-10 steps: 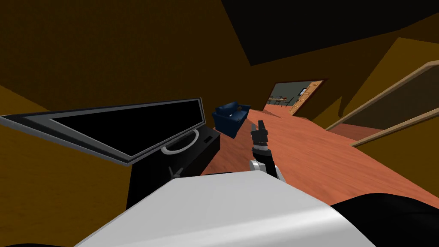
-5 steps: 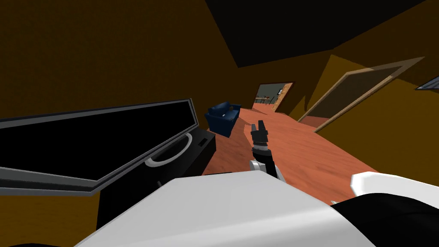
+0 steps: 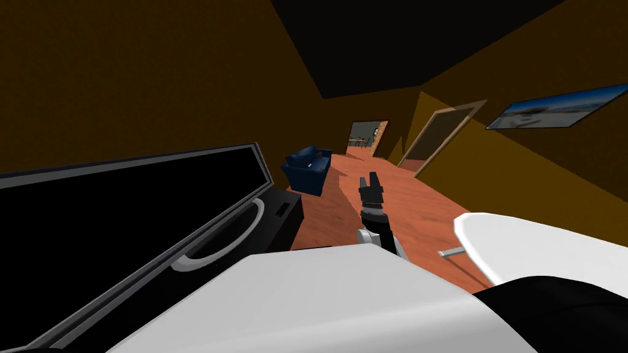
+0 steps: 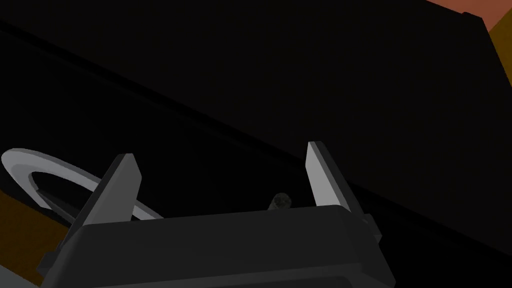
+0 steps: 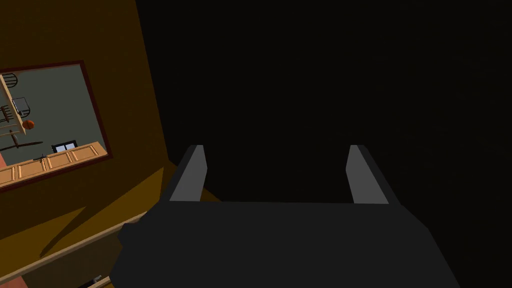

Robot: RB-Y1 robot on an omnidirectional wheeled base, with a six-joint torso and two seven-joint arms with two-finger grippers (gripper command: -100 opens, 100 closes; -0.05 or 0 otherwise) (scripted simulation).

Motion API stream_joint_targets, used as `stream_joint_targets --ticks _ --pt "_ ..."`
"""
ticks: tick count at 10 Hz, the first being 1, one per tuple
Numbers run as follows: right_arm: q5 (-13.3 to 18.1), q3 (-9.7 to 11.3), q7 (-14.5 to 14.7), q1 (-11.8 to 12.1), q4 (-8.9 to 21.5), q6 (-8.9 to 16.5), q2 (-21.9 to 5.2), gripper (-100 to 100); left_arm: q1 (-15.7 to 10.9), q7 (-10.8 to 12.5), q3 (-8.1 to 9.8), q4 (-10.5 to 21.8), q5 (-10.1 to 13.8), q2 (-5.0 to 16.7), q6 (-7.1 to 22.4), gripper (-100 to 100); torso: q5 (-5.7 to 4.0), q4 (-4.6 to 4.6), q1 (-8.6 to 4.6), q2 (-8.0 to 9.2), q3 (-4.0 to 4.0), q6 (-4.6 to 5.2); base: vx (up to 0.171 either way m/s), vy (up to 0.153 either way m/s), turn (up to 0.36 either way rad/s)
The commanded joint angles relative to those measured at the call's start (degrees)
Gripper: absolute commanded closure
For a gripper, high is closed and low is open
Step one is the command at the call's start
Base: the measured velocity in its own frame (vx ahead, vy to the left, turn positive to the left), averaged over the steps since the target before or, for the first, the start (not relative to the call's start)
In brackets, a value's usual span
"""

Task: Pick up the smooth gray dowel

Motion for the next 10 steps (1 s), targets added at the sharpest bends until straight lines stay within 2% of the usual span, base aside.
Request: stream_joint_targets --ticks 1,2,3,4,7,8,10 --pt "0.0 0.0 0.0 0.0 0.0 0.0 0.0 0 1.2 0.2 -1.01 2.1 1.0 0.8 0.9 -100 0.00 0.00 0.00 0.00 0.00 0.00 0.057 0.072 -0.353" --pt "0.0 0.0 0.0 0.0 0.0 0.0 0.0 0 1.2 0.2 -1.01 2.1 1.0 0.8 0.9 -100 -0.02 0.01 -0.03 0.02 0.01 0.05 0.039 0.066 -0.133" --pt "0.0 0.0 0.0 0.0 0.0 0.0 0.0 0 1.6 0.2 -1.95 3.8 1.6 1.0 1.6 -100 -0.01 0.02 -0.08 0.05 0.03 -0.01 0.054 0.061 -0.327" --pt "0.0 0.0 0.0 0.0 0.0 0.0 0.0 0 1.6 0.2 -1.95 4.1 1.6 1.0 1.6 -100 -0.03 0.01 -0.09 0.02 0.02 0.05 0.039 0.061 -0.139" --pt "0.0 0.0 0.0 0.0 0.0 0.0 0.0 0 2.7 0.3 -4.51 9.6 3.2 1.1 3.6 -100 0.00 0.01 0.05 0.03 0.02 0.03 0.049 0.100 -0.361" --pt "0.0 0.0 0.0 0.0 0.0 0.0 0.0 0 2.7 0.3 -4.51 9.6 3.2 1.1 3.6 -100 0.02 0.01 0.12 -0.02 -0.01 0.03 0.040 0.098 -0.098" --pt "0.0 0.0 0.0 0.0 0.0 0.0 0.0 0 3.2 0.3 -5.88 12.4 4.0 0.9 4.6 -100 -0.01 0.01 -0.08 0.01 0.01 0.00 0.038 0.080 -0.267"
